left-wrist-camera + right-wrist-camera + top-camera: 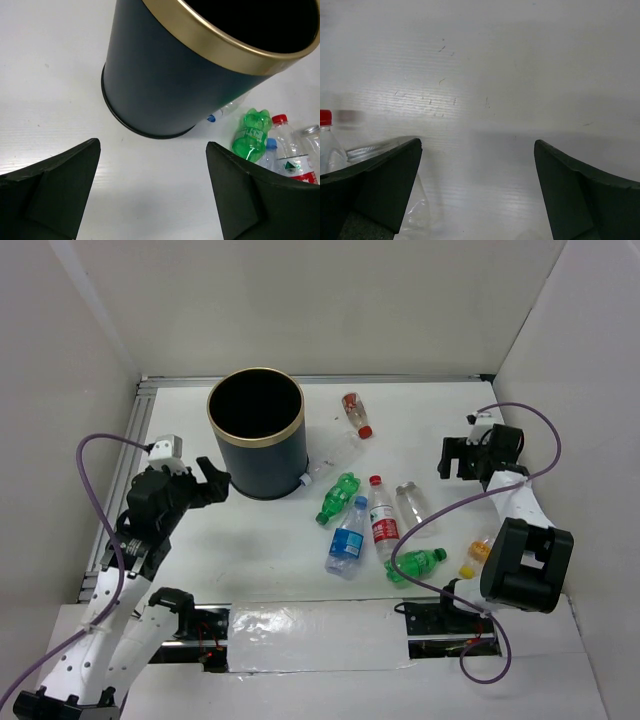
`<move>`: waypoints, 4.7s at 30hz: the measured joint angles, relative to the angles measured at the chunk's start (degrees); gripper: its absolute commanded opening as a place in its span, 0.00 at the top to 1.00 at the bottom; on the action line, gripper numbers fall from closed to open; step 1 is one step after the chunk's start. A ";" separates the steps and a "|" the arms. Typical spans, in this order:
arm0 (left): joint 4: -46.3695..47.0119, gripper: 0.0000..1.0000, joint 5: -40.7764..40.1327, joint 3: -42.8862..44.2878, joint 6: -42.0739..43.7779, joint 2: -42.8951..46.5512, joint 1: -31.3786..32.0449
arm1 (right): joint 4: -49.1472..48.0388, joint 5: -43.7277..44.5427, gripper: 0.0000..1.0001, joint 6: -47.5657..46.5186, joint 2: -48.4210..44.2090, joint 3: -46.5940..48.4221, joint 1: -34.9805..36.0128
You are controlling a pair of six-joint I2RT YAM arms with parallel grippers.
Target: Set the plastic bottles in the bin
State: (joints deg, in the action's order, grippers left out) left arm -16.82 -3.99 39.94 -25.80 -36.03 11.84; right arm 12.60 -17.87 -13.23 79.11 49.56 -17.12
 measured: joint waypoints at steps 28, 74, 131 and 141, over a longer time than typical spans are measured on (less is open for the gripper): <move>-3.04 0.17 -1.09 -0.85 -1.62 -10.69 23.15 | 3.85 -2.56 0.00 3.08 46.05 53.81 23.50; 15.61 0.14 -15.65 3.15 -4.11 -45.00 47.36 | -1.95 -31.65 0.17 -1.27 41.11 77.29 47.82; 4.35 0.52 -25.09 37.48 16.35 -49.05 16.65 | 30.36 -4.87 0.00 -15.04 7.41 9.66 9.90; 4.31 0.00 -24.30 37.73 16.65 -43.12 18.40 | 31.12 -5.05 0.00 -15.02 9.92 8.50 9.92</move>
State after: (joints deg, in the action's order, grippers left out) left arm -12.51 -28.29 77.67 -9.15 -79.15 30.24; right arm 43.72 -22.92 -28.25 89.03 58.06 -7.20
